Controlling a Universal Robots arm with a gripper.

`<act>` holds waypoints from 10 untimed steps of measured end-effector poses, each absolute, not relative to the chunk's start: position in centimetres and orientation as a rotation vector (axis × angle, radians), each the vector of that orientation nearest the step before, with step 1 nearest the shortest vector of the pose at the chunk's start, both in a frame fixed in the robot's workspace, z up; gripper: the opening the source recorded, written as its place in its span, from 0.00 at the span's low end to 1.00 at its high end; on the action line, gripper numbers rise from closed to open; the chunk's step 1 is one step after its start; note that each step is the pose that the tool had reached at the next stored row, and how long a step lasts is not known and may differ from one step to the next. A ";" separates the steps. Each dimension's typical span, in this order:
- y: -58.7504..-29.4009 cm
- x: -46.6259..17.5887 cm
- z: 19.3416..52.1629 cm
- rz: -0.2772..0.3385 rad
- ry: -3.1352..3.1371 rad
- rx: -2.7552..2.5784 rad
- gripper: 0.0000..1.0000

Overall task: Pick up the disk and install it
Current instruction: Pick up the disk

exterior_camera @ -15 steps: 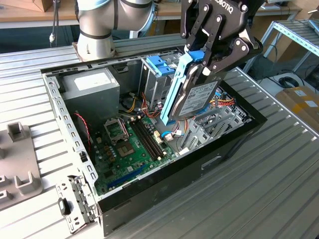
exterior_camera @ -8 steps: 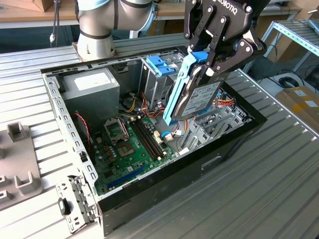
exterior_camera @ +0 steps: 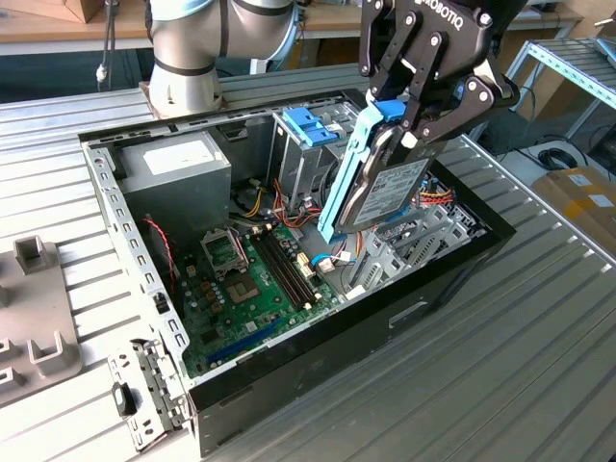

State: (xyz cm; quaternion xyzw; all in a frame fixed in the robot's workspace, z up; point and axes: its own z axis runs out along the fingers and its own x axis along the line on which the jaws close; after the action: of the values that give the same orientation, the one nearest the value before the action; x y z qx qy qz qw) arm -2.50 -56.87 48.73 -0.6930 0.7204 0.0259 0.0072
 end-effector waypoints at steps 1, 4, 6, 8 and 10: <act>-56.9 -2.4 48.7 0.081 2.253 -2.167 0.37; -57.0 -2.2 48.7 0.081 2.253 -2.167 0.37; -57.1 -2.1 48.7 0.081 2.253 -2.167 0.37; -57.1 -2.0 48.7 0.081 2.253 -2.167 0.37; -57.2 -1.9 48.6 0.081 2.253 -2.167 0.37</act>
State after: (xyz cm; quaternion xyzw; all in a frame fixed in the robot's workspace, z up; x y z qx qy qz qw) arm -1.94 -57.17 48.64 -0.6930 0.7204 0.0259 0.0073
